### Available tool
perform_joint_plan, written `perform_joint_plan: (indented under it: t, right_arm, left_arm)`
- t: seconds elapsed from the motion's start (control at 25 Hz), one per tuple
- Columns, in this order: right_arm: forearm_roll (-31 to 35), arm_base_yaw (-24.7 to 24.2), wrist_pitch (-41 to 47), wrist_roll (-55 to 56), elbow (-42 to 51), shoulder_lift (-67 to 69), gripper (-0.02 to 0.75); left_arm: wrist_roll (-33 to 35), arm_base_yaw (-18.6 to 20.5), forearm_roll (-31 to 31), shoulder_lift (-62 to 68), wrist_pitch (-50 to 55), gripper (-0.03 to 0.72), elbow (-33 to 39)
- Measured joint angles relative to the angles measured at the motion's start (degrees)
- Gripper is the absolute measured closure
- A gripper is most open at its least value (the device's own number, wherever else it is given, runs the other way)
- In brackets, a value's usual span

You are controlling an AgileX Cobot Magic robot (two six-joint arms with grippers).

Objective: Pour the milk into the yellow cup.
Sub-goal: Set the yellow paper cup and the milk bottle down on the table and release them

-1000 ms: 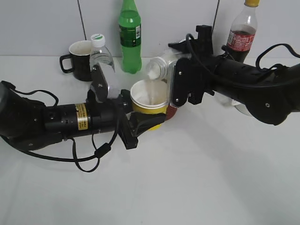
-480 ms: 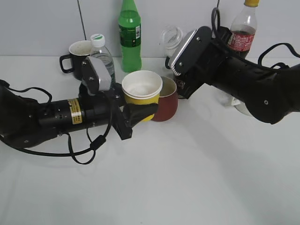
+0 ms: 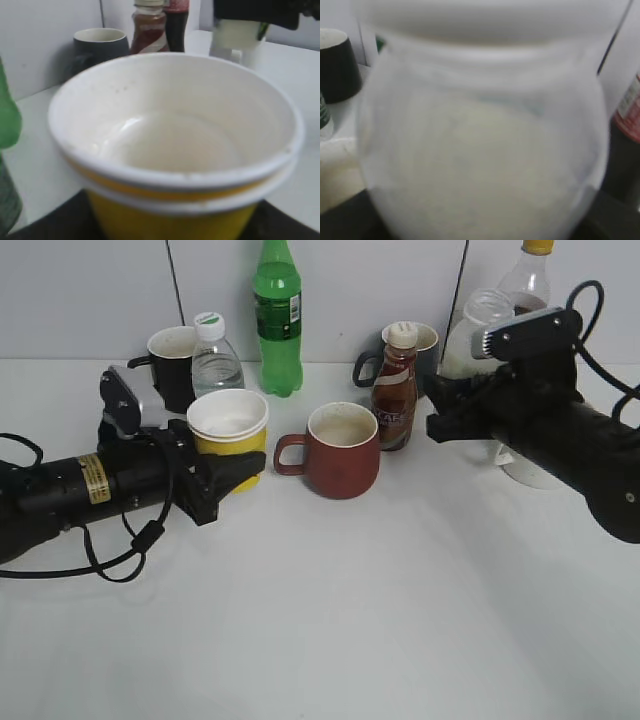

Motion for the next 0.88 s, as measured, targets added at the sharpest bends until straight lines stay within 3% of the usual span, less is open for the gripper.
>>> perform_joint_plan:
  t: [0.24,0.88]
  right_arm:
    - [-2.46,-2.28,-0.66,2.88,4.77,0.19,0.3]
    - [-3.32,-2.28,-8.44,3.29,4.77,8.0,0.3]
  left_arm:
    - [0.0,2.81,-2.27,0.0,2.08,0.293,0.7]
    - [3.46,2.82,-8.4,9.33,1.86,0.293,-3.76]
